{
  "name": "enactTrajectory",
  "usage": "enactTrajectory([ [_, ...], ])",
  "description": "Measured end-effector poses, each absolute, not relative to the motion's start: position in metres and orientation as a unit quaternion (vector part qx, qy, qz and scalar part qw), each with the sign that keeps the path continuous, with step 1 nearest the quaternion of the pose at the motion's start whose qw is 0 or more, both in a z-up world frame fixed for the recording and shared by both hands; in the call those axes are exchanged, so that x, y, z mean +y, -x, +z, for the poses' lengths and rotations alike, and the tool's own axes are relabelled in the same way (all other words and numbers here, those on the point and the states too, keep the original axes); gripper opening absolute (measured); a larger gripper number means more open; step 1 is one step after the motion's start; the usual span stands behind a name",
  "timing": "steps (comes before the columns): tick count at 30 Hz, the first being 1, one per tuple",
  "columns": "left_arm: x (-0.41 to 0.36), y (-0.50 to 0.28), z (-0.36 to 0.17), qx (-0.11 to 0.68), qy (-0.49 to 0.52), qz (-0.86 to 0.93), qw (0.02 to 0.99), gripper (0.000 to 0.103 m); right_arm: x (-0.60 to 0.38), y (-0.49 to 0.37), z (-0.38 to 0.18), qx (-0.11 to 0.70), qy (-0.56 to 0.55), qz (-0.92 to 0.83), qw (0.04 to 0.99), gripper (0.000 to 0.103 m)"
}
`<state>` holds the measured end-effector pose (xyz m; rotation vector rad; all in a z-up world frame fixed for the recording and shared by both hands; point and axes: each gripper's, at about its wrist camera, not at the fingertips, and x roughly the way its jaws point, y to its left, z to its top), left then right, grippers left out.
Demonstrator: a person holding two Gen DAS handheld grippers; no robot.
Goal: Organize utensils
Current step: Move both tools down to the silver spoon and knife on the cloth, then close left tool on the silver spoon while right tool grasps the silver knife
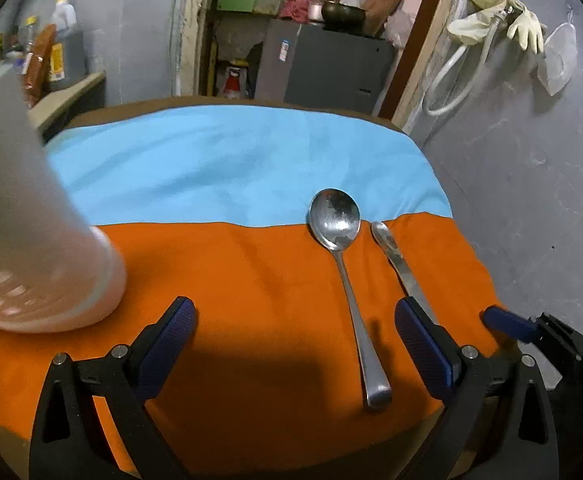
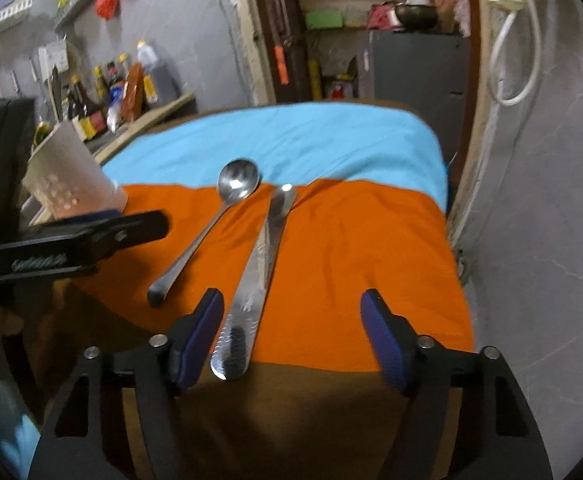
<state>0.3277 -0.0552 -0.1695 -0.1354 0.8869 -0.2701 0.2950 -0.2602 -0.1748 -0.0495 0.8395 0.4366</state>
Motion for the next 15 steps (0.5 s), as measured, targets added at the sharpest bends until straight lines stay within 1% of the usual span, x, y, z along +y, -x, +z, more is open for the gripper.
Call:
enactTrajectory([
  [4,-0.053,-0.334,-0.173,0.435,0.069,-0.143,0.886,0.097,-0.25,-0.298,-0.179,0.421,0.041,0.217,0.88,0.059],
  [10,-0.052,-0.34,-0.174,0.436,0.073,-0.148,0.884,0.097,-0.24,-0.301,-0.183,0.426,0.075,0.195,0.88,0.056],
  [12,-0.052,-0.345,-0.173,0.438,0.072,-0.148,0.884,0.097,-0.24,-0.305,-0.183,0.425,0.079,0.185,0.883,0.051],
  [14,-0.054,-0.348,-0.174,0.439,0.07,-0.148,0.883,0.097,-0.243,-0.31,-0.182,0.425,0.074,0.171,0.886,0.039],
  [15,-0.056,-0.351,-0.174,0.44,0.068,-0.147,0.883,0.097,-0.245,-0.313,-0.182,0.425,0.071,0.165,0.887,0.035],
])
